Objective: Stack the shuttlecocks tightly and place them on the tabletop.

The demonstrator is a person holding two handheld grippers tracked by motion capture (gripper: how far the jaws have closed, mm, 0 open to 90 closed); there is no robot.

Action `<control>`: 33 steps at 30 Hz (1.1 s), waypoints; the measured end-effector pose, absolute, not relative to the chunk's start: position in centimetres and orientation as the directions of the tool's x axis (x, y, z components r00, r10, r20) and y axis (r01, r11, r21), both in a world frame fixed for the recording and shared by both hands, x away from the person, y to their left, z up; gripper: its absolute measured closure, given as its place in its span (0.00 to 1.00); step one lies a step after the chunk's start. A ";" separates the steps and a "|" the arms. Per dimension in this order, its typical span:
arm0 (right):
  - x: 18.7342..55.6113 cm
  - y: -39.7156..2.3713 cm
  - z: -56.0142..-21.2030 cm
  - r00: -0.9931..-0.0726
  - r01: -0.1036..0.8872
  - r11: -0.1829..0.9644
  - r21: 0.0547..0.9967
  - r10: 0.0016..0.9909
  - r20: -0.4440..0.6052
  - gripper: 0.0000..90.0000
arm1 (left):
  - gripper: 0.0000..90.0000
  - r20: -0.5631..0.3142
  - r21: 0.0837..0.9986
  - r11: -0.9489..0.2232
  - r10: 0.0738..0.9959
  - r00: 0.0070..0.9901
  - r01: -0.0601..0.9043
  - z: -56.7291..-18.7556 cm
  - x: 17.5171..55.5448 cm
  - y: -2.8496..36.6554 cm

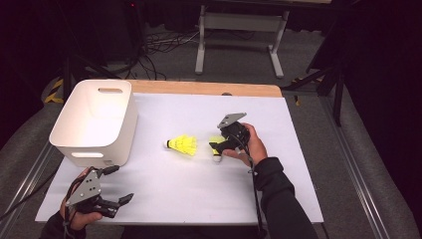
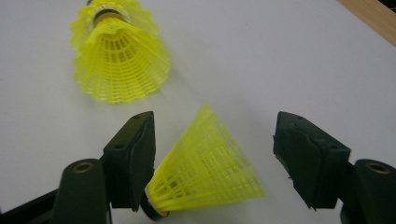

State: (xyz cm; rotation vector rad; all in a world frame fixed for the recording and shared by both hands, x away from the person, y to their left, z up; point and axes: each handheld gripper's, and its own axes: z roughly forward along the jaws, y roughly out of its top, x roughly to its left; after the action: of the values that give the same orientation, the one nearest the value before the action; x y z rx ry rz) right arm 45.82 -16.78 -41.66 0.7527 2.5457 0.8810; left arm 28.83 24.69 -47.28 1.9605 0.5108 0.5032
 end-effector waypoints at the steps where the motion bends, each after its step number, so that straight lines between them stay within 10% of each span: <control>1: 46.1 -16.7 -41.7 -0.803 0.388 0.664 0.639 0.583 -0.119 0.35 | 0.05 0.126 0.903 -0.408 0.550 0.825 0.134 -47.3 28.8 24.7; 21: 44.5 -19.1 -39.9 -0.854 0.394 0.642 0.658 0.520 0.004 0.99 | 0.06 0.132 0.894 -0.427 0.545 0.828 0.138 -47.3 28.9 24.4; 33: 43.9 -17.6 -39.2 -0.829 0.358 0.541 0.761 0.559 -0.008 1.00 | 0.06 0.132 0.900 -0.415 0.549 0.826 0.132 -47.2 28.9 24.6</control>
State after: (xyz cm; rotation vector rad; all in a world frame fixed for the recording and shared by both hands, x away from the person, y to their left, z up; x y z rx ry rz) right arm 43.95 -17.64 -39.18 0.7685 2.5299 1.1639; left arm 28.85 24.56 -47.18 1.9715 0.5054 0.5047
